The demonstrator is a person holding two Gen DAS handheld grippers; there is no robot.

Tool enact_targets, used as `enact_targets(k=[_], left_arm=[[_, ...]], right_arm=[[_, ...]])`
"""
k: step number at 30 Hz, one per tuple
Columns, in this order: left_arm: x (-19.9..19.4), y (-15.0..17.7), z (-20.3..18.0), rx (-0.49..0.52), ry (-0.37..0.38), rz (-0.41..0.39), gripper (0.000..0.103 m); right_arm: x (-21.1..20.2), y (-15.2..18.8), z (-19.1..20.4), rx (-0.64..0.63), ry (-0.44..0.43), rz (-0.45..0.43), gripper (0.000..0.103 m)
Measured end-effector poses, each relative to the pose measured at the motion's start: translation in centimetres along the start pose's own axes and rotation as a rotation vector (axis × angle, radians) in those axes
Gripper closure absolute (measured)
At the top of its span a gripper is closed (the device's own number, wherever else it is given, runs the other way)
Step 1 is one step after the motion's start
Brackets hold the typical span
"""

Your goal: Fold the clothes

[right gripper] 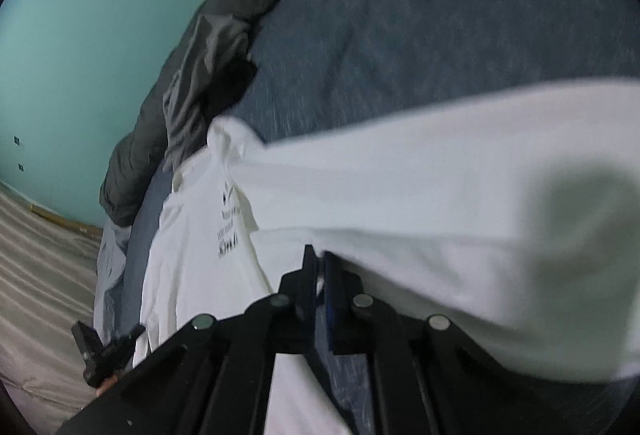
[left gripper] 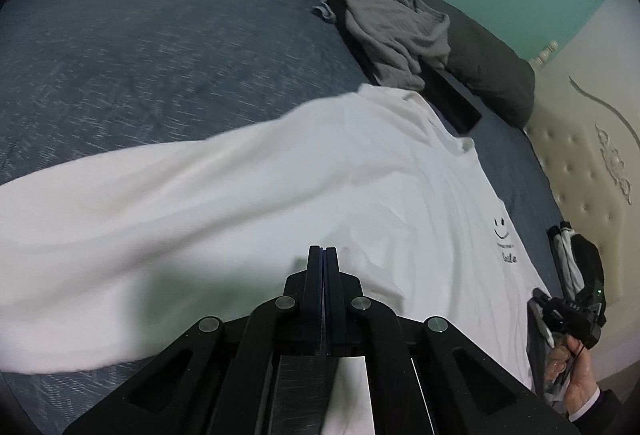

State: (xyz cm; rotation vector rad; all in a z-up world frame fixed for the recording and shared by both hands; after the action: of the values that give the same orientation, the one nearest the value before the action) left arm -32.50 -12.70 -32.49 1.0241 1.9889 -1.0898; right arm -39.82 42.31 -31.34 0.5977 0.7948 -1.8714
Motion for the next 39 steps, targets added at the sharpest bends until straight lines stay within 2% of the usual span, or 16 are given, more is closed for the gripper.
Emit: enact_targets(k=[7, 11, 15, 19, 21, 22, 23, 24, 27, 31, 33, 34, 35, 39], left_arm=[[-0.5, 0.9, -0.6, 0.014, 0.003, -0.013, 0.103], [-1.3, 1.7, -1.6, 0.019, 0.028, -0.059, 0.103], [-1.5, 2.5, -2.5, 0.033, 0.042, -0.082, 0.103], [-0.8, 3.3, -2.8, 0.033, 0.060, -0.065, 0.103], [-0.3, 3.6, -2.9, 0.038, 0.062, -0.046, 0.103], [0.0, 3.8, -3.0, 0.044, 0.058, -0.038, 0.103], [0.2, 3.9, -2.9, 0.041, 0.056, -0.032, 0.103], [0.4, 4.0, -2.8, 0.033, 0.055, -0.029, 0.103], [0.7, 4.2, -2.3, 0.013, 0.050, -0.022, 0.102], [0.6, 3.8, -1.7, 0.005, 0.037, -0.029, 0.100], [0.8, 3.7, -1.4, 0.000, 0.042, -0.024, 0.097], [0.9, 3.7, -1.4, -0.002, 0.045, -0.022, 0.095], [1.0, 3.7, -1.5, -0.002, 0.048, -0.019, 0.095], [1.3, 3.5, -1.9, 0.001, 0.061, -0.013, 0.095]], right_arm=[[-1.9, -5.8, 0.3, -0.044, 0.084, -0.089, 0.100], [-2.8, -9.3, 0.9, -0.084, 0.136, -0.146, 0.101], [-2.3, -9.6, -0.6, -0.027, 0.148, -0.139, 0.101], [-2.0, -7.1, -0.5, 0.011, 0.049, -0.100, 0.097], [-1.6, -5.1, 0.5, -0.038, 0.011, -0.063, 0.089], [-1.3, -4.2, 1.0, -0.057, -0.006, -0.041, 0.068], [-0.6, -3.4, 1.2, -0.059, -0.019, -0.010, 0.053], [0.1, -2.7, 1.3, -0.058, -0.030, 0.019, 0.053], [2.1, -1.5, 0.9, -0.025, -0.022, 0.068, 0.053], [3.7, -1.2, 0.1, 0.035, -0.040, 0.073, 0.053], [4.0, -1.3, 0.4, 0.022, -0.045, 0.068, 0.073], [4.1, -1.3, 0.6, 0.006, -0.042, 0.067, 0.088], [4.3, -1.3, 0.9, -0.015, -0.028, 0.068, 0.096], [4.0, -2.1, 1.9, -0.063, -0.010, 0.032, 0.099]])
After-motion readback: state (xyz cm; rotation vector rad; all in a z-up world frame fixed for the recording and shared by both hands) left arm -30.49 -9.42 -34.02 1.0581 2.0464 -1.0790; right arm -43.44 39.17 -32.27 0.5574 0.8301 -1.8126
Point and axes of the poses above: each gripper's, at about its wrist camera, not at the fingertips, and x roughly the way its jaws point, z to its left, y to its underside, the point moved 6 cm from there along x, roughly the way its jaws point, and after that the axes turned 9 degrees about z, right-handed, at the moved point
